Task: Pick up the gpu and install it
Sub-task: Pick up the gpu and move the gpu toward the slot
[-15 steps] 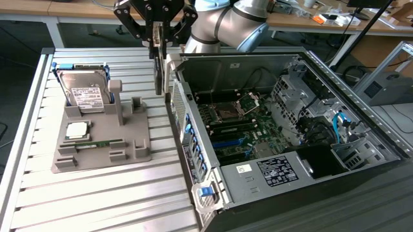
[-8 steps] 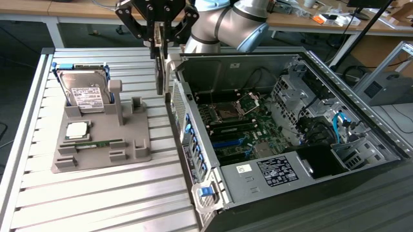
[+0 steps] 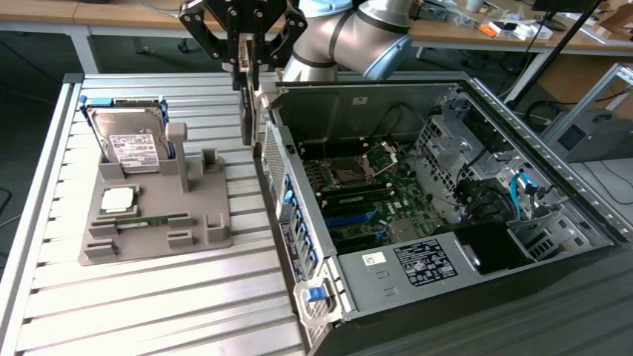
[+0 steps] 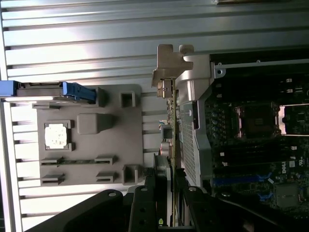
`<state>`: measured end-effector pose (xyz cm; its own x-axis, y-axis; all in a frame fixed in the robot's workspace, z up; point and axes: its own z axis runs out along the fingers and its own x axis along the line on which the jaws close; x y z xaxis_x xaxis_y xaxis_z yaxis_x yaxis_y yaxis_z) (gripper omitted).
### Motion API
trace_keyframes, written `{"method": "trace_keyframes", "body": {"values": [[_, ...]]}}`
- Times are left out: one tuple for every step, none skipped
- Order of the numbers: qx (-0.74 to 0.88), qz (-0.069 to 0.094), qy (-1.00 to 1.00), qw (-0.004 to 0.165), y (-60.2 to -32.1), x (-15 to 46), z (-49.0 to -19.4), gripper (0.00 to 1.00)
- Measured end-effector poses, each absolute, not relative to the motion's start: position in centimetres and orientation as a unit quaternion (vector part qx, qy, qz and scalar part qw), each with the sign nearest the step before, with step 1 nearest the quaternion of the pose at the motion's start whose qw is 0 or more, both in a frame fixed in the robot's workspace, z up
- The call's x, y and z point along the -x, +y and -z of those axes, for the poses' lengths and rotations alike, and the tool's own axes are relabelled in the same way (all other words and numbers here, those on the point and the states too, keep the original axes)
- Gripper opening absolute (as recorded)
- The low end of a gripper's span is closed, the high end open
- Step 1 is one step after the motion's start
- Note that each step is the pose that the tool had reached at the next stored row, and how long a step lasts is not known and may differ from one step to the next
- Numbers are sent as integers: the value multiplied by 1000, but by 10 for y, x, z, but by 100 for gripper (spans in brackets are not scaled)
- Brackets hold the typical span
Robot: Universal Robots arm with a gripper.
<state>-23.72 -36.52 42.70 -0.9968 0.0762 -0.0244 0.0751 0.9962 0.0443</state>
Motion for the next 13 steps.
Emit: {"method": "trace_keyframes", "body": {"values": [[-38,-22,999,13,-365,237,-427,27],[-38,-22,999,13,-365,236,-427,27],[-38,-22,999,13,-365,236,-427,27],[-38,-22,999,13,-365,236,-427,27],[-38,-22,999,13,-365,235,-427,27],[-38,-22,999,13,-365,235,-427,27],[-38,-22,999,13,-365,235,-427,27],[-38,-22,999,13,-365,234,-427,27],[-38,-22,999,13,-365,234,-427,27],[-38,-22,999,13,-365,234,-427,27],[-38,-22,999,13,-365,233,-427,27],[-38,-21,999,13,-365,233,-427,27],[-38,-21,999,13,-365,232,-427,27]]}}
